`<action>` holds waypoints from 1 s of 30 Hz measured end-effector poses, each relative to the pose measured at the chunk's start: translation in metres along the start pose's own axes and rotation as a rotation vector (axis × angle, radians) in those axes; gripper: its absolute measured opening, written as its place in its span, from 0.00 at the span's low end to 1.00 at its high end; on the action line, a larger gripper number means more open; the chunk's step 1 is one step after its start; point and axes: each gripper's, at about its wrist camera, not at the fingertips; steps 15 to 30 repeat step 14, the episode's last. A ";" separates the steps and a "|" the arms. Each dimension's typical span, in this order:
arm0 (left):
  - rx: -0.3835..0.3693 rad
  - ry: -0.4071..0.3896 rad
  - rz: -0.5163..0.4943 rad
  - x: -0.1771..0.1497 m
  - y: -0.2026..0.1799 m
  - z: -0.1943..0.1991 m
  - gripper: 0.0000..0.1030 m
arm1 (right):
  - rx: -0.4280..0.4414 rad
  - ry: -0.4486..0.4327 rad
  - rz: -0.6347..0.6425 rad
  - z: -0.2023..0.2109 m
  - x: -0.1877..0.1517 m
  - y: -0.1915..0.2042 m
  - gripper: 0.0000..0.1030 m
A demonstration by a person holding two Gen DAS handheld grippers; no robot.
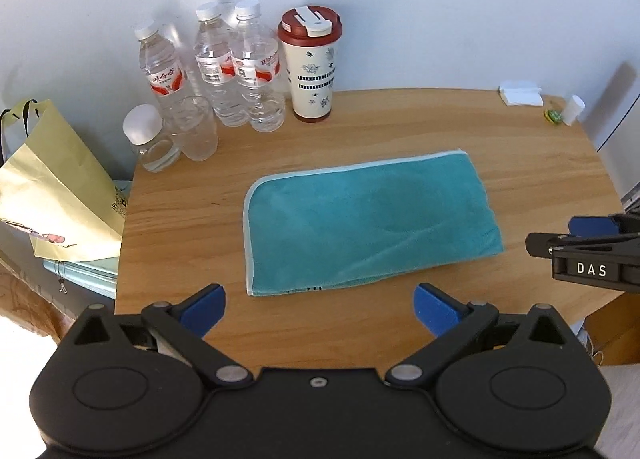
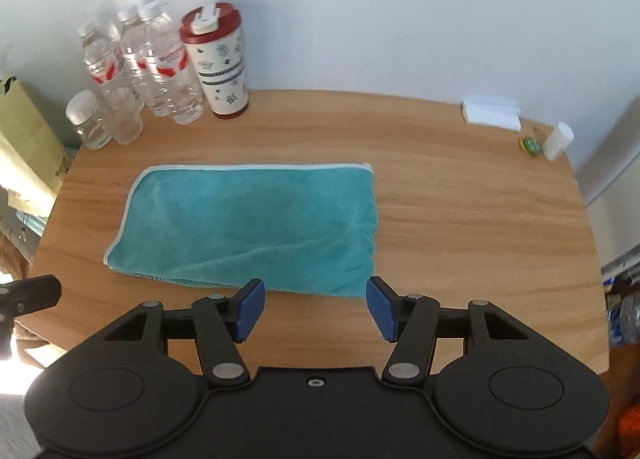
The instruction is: Fold towel
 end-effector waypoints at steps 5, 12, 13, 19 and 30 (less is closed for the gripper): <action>0.008 0.028 0.035 0.001 0.002 -0.003 0.99 | -0.013 -0.019 0.020 0.003 0.003 0.001 0.60; 0.004 0.046 0.060 0.003 0.005 -0.008 0.99 | 0.005 0.001 -0.001 -0.002 0.006 -0.005 0.60; 0.001 0.047 0.063 0.003 0.006 -0.008 0.99 | 0.006 0.003 -0.002 -0.003 0.007 -0.006 0.60; -0.001 0.048 0.066 0.003 0.006 -0.009 0.99 | 0.007 0.004 -0.003 -0.003 0.007 -0.006 0.60; -0.001 0.048 0.066 0.003 0.006 -0.009 0.99 | 0.007 0.004 -0.003 -0.003 0.007 -0.006 0.60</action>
Point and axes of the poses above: each gripper's, at about its wrist camera, not at the fingertips, and z roughly against the way its jaws point, y to its left, x to its top, and after that the axes turned 10 degrees about x, right-handed
